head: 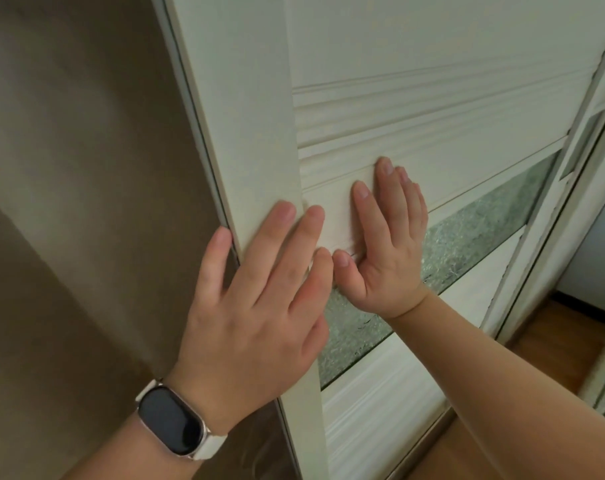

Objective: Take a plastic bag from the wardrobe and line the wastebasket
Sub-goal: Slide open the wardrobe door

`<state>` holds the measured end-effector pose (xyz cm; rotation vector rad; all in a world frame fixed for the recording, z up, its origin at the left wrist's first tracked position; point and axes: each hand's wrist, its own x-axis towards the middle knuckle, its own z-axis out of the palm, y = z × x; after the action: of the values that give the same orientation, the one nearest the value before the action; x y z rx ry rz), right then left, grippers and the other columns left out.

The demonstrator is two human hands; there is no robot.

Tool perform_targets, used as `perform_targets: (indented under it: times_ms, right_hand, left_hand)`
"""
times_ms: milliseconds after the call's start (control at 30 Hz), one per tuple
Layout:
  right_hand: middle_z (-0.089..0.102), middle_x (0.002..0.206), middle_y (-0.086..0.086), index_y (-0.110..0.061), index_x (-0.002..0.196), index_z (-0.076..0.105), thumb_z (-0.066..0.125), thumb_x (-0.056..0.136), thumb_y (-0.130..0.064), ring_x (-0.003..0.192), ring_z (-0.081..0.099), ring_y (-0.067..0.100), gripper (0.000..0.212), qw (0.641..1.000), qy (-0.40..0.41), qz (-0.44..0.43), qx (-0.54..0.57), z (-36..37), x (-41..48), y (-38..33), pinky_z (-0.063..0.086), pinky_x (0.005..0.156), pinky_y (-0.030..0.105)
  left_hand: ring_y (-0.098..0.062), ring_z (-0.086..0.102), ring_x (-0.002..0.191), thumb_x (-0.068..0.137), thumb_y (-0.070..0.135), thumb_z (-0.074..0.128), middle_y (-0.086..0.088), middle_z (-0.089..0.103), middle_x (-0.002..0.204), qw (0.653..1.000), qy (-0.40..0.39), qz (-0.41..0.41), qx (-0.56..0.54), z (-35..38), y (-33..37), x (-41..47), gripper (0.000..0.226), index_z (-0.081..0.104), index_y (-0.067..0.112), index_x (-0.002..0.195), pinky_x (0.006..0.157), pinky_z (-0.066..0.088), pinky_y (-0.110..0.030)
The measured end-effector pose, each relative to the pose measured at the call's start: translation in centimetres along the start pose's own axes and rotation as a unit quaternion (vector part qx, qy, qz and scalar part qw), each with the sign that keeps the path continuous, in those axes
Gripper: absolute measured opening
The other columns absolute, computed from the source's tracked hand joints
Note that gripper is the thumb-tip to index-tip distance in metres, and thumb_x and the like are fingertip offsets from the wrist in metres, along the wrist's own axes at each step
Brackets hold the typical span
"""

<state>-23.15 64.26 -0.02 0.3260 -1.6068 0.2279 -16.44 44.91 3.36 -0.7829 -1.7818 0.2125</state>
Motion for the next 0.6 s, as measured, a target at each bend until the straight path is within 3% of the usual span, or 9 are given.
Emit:
perform_targets:
  times_ms: [300,600]
  right_hand:
    - [0.034,0.15,0.019,-0.021,0.149,0.031,0.028,0.097,-0.052,0.139,0.032,0.045,0.061,1.0,-0.009,0.003,0.008,-0.1,-0.2,4.4,0.03,0.11,0.065]
    - [0.035,0.15,0.018,-0.019,0.145,0.035,0.028,0.098,-0.053,0.143,0.028,0.039,0.058,0.999,-0.013,0.02,0.026,-0.5,-0.2,5.4,0.033,0.105,0.069]
  left_hand:
    - [-0.028,0.029,0.143,0.082,0.038,0.061,-0.009,0.042,0.15,0.999,0.019,0.039,-0.001,2.5,1.5,2.4,0.042,0.067,0.015,0.117,0.109,0.024,-0.055]
    - [-0.025,0.032,0.14,0.077,0.038,0.061,-0.007,0.048,0.145,0.997,0.05,0.059,-0.03,4.1,1.9,3.2,0.042,0.071,0.016,0.112,0.109,0.023,-0.054]
